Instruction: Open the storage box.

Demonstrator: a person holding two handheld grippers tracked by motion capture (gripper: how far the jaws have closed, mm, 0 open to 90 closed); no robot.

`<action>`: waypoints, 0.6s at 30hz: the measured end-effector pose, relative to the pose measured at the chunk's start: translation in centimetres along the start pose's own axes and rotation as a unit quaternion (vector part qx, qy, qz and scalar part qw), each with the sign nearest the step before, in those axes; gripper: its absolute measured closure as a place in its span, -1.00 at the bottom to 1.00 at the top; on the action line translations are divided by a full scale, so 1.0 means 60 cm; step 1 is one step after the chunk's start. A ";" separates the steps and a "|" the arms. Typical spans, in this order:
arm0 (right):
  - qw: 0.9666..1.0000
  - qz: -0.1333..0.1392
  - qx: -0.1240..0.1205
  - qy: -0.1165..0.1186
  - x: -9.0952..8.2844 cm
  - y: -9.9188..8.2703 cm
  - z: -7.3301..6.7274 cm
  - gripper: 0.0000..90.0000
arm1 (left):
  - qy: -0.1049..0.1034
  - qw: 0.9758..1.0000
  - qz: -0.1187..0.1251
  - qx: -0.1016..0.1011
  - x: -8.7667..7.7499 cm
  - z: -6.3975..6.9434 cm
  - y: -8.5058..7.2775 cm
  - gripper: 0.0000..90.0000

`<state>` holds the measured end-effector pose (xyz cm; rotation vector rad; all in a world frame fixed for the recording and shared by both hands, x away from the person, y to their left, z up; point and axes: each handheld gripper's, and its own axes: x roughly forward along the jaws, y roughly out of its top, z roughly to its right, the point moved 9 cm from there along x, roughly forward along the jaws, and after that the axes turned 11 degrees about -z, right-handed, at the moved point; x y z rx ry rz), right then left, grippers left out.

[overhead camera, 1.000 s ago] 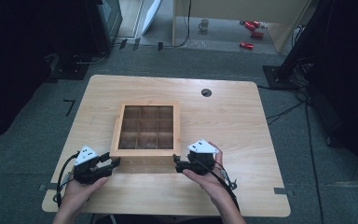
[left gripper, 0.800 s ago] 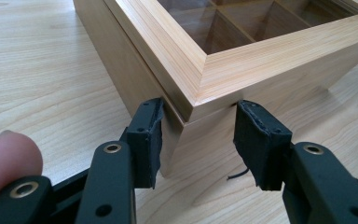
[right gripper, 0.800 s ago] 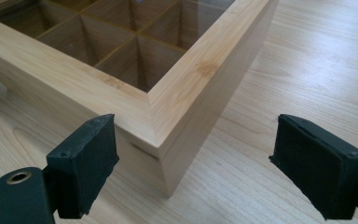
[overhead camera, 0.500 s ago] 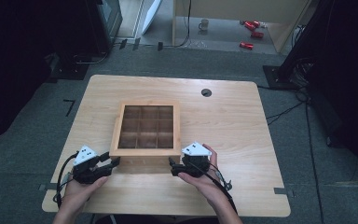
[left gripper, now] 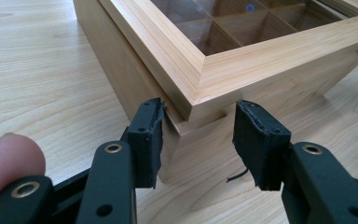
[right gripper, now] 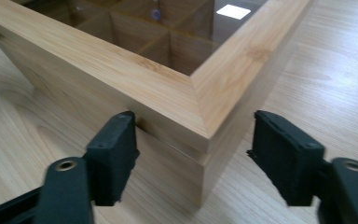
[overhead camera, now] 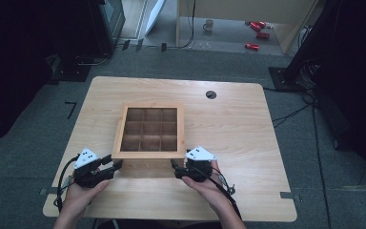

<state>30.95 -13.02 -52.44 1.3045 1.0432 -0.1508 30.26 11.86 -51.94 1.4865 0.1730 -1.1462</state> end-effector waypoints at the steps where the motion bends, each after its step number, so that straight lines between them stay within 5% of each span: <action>1: 1.000 0.003 0.001 0.003 -0.001 0.001 -0.001 -0.21 | -0.001 1.000 0.000 -0.001 0.000 0.000 0.000 0.19; 12: 1.000 0.014 -0.010 -0.003 -0.005 0.003 -0.007 -0.09 | -0.012 1.000 0.005 -0.003 -0.003 -0.001 0.000 0.18; 18: 1.000 0.020 -0.008 -0.008 -0.008 0.007 -0.008 -0.10 | -0.006 1.000 -0.016 0.021 0.000 -0.005 -0.017 0.03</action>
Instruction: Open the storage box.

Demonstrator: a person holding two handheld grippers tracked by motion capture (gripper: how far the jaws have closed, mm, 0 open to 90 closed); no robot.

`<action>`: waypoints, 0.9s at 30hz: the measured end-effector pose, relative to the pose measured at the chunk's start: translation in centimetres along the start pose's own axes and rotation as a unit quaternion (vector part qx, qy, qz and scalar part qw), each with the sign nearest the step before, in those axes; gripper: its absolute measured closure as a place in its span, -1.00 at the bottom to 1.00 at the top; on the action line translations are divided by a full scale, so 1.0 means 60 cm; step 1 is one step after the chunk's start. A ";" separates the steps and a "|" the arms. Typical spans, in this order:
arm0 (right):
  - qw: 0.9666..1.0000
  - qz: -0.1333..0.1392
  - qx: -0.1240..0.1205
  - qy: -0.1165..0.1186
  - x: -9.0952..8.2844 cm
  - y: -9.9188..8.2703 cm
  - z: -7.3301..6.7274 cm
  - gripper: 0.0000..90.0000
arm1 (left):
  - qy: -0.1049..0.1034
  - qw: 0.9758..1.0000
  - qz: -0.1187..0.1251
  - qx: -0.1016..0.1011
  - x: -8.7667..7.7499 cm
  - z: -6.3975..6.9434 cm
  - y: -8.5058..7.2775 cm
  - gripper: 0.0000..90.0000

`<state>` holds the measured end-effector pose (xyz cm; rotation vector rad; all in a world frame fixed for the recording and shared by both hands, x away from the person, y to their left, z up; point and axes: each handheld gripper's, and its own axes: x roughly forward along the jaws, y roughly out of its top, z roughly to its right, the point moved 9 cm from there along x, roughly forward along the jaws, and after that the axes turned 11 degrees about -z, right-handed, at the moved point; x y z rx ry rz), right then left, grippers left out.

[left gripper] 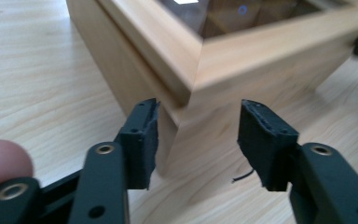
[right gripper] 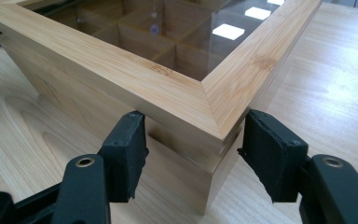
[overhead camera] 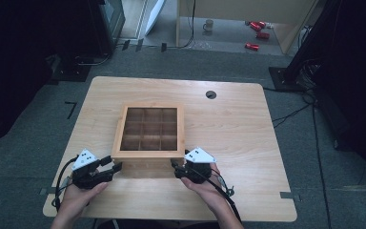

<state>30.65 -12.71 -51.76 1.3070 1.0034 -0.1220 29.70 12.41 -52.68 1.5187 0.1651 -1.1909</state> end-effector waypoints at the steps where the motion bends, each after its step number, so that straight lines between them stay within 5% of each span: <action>1: 1.000 0.003 0.000 0.001 -0.002 0.002 0.000 -0.10 | 0.002 1.000 -0.006 0.003 0.002 -0.002 -0.005 -0.01; 4: 1.000 0.009 0.000 0.001 -0.006 0.008 0.000 -0.10 | 0.004 1.000 -0.020 -0.006 0.011 -0.009 -0.018 -0.14; 9: 1.000 0.011 -0.007 -0.006 -0.010 0.014 0.002 -0.17 | 0.038 0.998 -0.044 -0.035 0.029 -0.032 -0.034 -0.47; 12: 1.000 0.013 -0.011 -0.012 -0.013 0.018 0.003 -0.21 | 0.065 0.996 -0.058 -0.025 0.039 -0.042 -0.049 -0.52; 19: 0.999 0.016 -0.012 -0.026 -0.017 0.028 0.009 -0.41 | 0.083 0.994 -0.070 -0.023 0.048 -0.051 -0.063 -0.57; 22: 0.999 0.022 -0.014 -0.027 -0.021 0.034 0.009 -0.41 | 0.109 0.992 -0.071 -0.003 0.052 -0.051 -0.065 -0.59; 27: 0.999 0.031 -0.018 -0.028 -0.028 0.046 0.010 -0.42 | 0.109 0.992 -0.061 -0.005 0.054 -0.050 -0.065 -0.62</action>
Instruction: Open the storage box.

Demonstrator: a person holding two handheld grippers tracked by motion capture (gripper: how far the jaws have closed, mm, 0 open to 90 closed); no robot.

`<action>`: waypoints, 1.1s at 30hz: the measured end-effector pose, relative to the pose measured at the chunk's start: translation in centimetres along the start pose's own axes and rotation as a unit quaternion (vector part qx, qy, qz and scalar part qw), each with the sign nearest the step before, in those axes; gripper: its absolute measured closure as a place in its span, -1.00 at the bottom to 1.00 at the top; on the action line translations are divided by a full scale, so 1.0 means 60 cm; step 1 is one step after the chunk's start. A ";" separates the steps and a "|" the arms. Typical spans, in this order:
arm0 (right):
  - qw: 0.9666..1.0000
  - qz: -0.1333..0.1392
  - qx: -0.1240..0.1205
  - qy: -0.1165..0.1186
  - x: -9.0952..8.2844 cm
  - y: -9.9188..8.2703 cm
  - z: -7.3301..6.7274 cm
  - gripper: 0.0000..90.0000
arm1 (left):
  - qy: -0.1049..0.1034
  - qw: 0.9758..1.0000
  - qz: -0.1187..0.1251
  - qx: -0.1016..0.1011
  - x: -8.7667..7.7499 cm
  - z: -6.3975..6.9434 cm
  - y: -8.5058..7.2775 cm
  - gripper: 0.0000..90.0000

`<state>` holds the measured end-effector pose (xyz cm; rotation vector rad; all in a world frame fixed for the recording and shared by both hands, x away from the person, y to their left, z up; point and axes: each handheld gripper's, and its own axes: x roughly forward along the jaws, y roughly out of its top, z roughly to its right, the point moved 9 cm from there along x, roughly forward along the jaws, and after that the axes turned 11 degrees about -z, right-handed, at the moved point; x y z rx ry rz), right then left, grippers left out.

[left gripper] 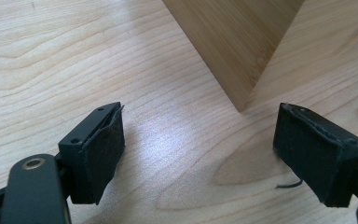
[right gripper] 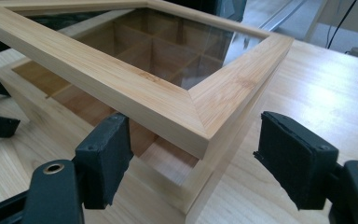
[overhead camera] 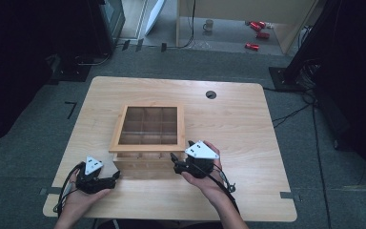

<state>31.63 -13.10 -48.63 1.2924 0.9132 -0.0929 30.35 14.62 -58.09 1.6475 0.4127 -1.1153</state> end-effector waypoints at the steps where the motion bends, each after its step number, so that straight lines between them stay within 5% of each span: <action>1: 1.000 0.003 0.000 -0.001 -0.002 0.004 0.000 -0.42 | 0.000 1.000 0.000 0.000 0.000 0.000 0.000 -0.62; 33: 0.999 0.037 -0.022 -0.012 -0.027 0.096 0.023 -0.45 | 0.001 1.000 0.001 -0.001 0.000 0.000 0.001 -0.62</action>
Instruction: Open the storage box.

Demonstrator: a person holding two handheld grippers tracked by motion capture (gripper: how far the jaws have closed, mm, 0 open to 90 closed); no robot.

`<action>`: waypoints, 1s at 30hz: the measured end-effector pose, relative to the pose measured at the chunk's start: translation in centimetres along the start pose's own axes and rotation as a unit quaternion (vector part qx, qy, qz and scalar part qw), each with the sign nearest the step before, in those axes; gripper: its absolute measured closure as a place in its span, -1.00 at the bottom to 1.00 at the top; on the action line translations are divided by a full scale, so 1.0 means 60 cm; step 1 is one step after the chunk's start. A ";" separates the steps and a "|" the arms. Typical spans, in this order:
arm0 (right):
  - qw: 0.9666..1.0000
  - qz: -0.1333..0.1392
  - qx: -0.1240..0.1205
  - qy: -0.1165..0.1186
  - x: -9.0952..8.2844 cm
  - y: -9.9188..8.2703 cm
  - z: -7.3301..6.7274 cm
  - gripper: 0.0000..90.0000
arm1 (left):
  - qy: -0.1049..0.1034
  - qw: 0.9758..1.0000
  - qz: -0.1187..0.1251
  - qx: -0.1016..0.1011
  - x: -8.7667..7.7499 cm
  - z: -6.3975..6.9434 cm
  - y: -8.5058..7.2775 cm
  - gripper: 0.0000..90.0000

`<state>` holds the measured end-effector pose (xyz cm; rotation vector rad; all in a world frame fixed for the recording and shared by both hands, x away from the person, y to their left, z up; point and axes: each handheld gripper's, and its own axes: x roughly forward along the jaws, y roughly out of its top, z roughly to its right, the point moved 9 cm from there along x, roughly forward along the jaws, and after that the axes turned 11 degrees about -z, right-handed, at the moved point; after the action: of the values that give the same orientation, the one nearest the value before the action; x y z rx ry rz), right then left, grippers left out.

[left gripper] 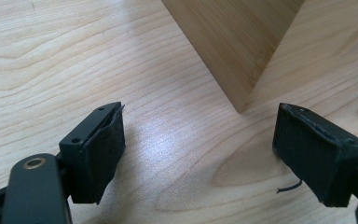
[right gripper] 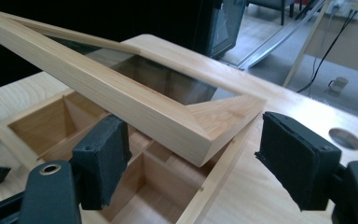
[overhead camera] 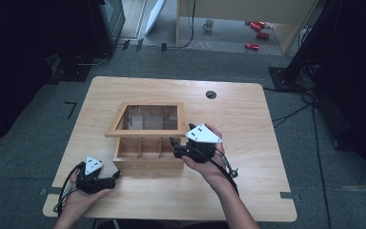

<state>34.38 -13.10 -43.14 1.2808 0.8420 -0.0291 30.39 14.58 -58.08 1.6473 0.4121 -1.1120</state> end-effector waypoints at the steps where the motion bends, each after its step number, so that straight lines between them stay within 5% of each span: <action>1: 1.000 0.002 -0.002 -0.002 0.000 0.006 0.003 -0.45 | 0.001 1.000 0.000 0.000 0.000 0.000 0.000 -0.62; 7: 1.000 0.009 -0.020 -0.017 0.002 0.048 0.019 -0.45 | 0.000 1.000 -0.001 0.001 0.000 -0.001 0.000 -0.61; 19: 0.999 0.041 -0.017 0.004 0.016 0.097 0.047 -0.41 | 0.000 1.000 0.000 0.000 0.000 0.000 0.001 -0.61; 30: 0.997 0.057 -0.041 0.021 0.034 0.111 0.048 -0.05 | 0.001 1.000 -0.001 0.000 0.000 0.000 0.001 -0.61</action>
<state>40.43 -12.49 -38.68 1.2529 0.7970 0.1225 30.44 14.57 -58.07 1.6484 0.4137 -1.1119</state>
